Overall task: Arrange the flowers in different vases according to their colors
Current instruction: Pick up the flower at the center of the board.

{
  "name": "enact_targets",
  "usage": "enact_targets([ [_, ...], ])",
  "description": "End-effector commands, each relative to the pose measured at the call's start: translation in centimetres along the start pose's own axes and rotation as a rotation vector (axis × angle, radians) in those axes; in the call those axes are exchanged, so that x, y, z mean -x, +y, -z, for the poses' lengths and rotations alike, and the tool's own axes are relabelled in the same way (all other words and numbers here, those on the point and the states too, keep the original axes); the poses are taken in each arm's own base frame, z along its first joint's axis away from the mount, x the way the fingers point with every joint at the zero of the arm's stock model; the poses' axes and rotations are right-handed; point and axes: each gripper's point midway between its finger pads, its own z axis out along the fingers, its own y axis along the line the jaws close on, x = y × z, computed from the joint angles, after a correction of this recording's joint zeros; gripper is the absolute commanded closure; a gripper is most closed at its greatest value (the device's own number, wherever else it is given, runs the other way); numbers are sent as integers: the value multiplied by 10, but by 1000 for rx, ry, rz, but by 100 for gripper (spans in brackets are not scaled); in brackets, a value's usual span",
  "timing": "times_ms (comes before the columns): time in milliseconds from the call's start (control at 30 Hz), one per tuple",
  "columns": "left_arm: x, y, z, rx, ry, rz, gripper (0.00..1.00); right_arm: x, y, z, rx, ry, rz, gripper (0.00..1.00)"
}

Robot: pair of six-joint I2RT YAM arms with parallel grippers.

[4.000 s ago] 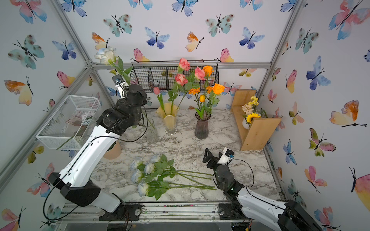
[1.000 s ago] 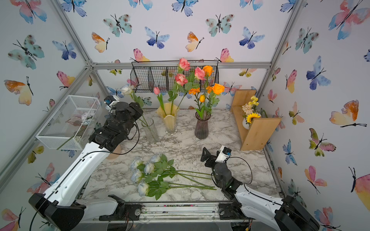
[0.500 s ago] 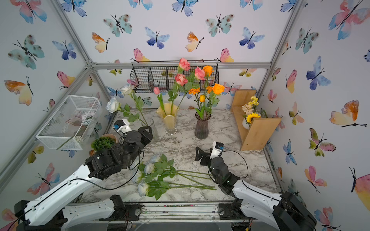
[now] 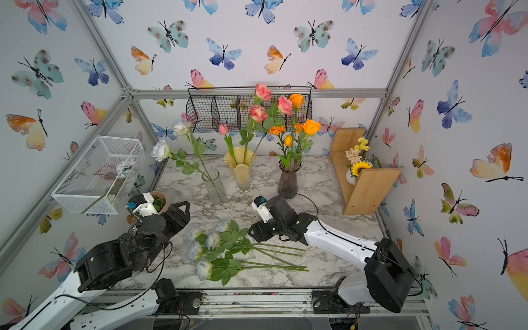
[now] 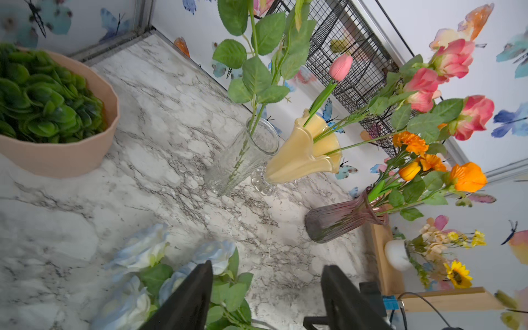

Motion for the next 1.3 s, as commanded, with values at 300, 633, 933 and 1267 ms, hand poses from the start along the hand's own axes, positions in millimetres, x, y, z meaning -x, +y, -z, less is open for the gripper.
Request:
enact_targets([
  [300,24,39,46,-62,-46,-218,1,-84,24,-42,-96,383,482,51],
  [633,20,66,53,-92,-93,-191,1,-89,16,-59,-116,408,577,61],
  [933,17,72,47,-48,-90,-174,1,-96,12,-76,-131,439,600,73],
  [1267,6,57,33,-57,-70,-169,1,-70,9,-65,-211,370,664,97],
])
